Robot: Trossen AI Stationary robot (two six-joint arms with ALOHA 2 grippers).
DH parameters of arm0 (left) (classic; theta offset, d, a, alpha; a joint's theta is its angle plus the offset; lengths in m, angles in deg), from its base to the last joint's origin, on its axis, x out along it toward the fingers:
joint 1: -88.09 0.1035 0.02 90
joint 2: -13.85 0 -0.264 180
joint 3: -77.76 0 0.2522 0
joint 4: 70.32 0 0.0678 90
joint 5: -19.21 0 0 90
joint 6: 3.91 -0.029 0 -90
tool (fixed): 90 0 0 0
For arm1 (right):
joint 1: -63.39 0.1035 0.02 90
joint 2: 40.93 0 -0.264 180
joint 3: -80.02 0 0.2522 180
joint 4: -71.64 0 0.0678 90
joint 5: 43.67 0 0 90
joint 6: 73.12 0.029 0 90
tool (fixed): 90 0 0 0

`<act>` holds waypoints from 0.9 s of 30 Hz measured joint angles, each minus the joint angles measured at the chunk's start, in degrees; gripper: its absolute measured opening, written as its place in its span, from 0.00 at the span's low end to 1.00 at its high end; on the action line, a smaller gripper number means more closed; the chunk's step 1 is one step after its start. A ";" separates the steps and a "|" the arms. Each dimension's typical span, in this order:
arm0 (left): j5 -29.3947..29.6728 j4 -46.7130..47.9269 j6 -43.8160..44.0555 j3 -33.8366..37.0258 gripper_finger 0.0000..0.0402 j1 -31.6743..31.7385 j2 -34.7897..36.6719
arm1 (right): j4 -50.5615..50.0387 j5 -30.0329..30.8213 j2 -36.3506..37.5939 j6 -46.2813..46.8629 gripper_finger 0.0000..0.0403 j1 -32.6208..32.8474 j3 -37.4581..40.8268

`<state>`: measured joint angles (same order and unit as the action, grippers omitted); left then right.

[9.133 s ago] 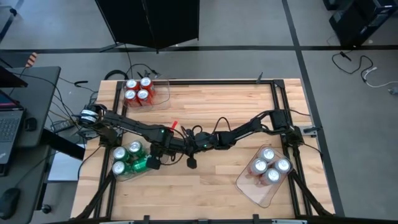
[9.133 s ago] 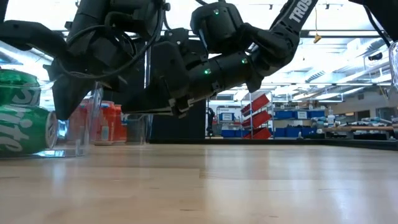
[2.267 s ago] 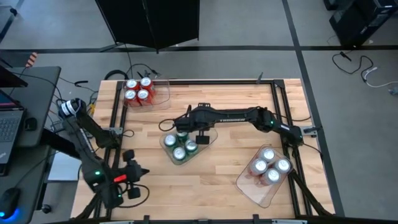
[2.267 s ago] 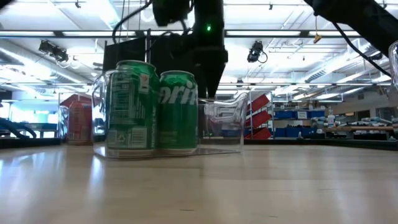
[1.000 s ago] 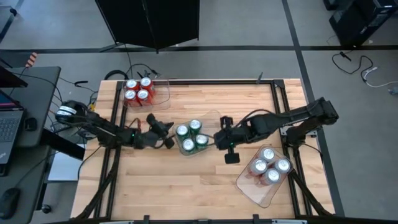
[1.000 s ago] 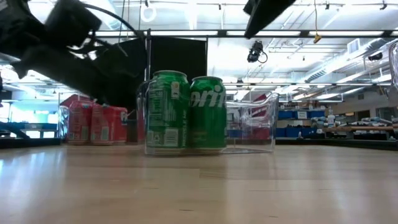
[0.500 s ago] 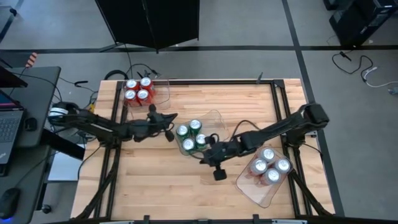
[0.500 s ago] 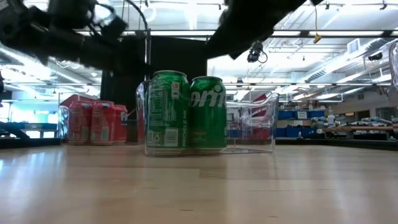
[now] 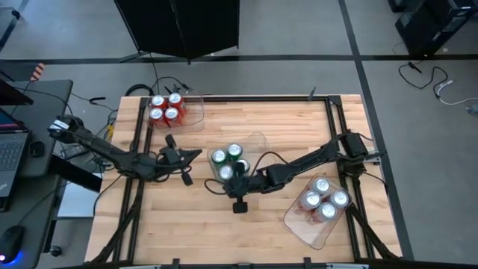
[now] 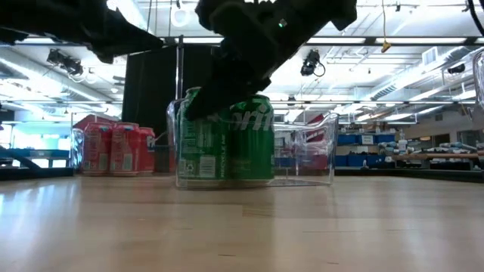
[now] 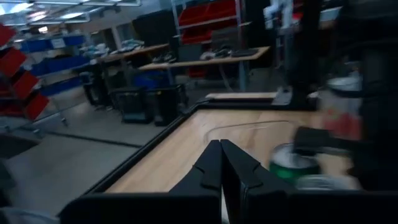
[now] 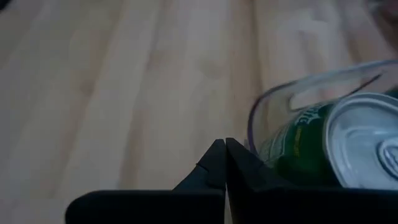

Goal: Sort soda cans
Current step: Move the transparent bin with sorted green soda cans to the top center

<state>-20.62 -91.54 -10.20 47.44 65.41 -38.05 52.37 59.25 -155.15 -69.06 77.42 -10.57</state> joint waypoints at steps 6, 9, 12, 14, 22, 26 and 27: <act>4.71 0.17 -1.00 -0.02 0.00 -5.68 -0.48 | -0.51 4.33 -0.11 0.51 0.00 -3.64 -0.14; 7.29 0.32 -1.03 -0.02 0.00 -7.32 -0.55 | -0.49 5.12 -0.13 -2.18 0.00 -6.09 -0.10; 8.93 0.71 -1.03 -0.02 0.00 -8.13 -0.55 | 0.16 2.50 -0.13 -5.22 0.00 -8.72 -0.10; 9.78 0.68 -1.03 -0.02 0.00 -8.30 -0.55 | -0.36 -0.08 0.35 -7.18 0.00 -9.98 -0.06; 9.98 0.70 -1.03 -0.02 0.00 -8.63 -0.55 | -20.72 -2.34 10.04 -8.79 0.00 -9.33 -0.12; 9.93 0.86 -1.00 -0.02 0.00 -8.63 -0.55 | -34.01 -2.60 13.26 -6.73 0.00 -8.81 -0.12; 9.66 0.86 -1.00 -0.02 0.00 -8.63 -0.55 | -36.78 -2.70 13.40 -6.21 0.00 -9.00 -0.08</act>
<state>-10.96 -90.69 -11.20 47.42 56.78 -38.60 15.59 56.54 -141.75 -75.28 68.43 -10.65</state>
